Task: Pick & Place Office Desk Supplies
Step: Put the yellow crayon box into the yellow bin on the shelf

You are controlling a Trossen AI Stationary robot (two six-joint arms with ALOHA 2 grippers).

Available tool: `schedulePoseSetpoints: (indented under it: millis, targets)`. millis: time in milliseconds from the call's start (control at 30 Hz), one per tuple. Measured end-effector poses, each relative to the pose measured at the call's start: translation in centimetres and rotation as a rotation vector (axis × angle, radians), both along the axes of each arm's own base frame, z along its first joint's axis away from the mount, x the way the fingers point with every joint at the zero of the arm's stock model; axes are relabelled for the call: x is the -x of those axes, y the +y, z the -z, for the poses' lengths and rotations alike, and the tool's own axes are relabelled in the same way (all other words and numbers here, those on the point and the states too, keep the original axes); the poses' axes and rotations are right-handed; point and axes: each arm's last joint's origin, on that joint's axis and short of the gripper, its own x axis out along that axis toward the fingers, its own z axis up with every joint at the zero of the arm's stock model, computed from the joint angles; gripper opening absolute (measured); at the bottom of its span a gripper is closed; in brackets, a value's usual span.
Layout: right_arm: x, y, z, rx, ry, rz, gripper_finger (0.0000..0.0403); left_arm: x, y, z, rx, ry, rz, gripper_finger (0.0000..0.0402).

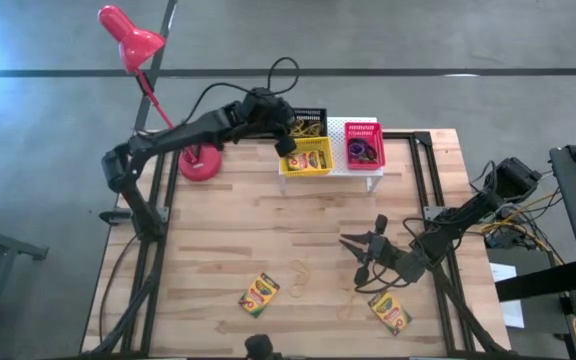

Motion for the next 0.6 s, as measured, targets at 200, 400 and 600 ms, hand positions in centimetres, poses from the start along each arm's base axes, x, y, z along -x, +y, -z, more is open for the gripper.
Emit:
schedulePoseSetpoints:
  millis: [200,400,600]
  targets:
    - [0.0,0.0,0.0,-0.006,-0.003,0.001,0.0056,0.5,-2.9,-3.1,0.17,0.091,-0.029,0.0144]
    - [0.0,0.1,0.1,-0.015,0.005,-0.032,0.0057,-0.8,-9.4,-2.6,0.194,0.172,0.13,0.0131]
    - [-0.1,0.5,0.2,-0.084,0.026,-0.173,0.0057,-2.4,-17.8,1.4,0.177,0.21,0.36,0.0126]
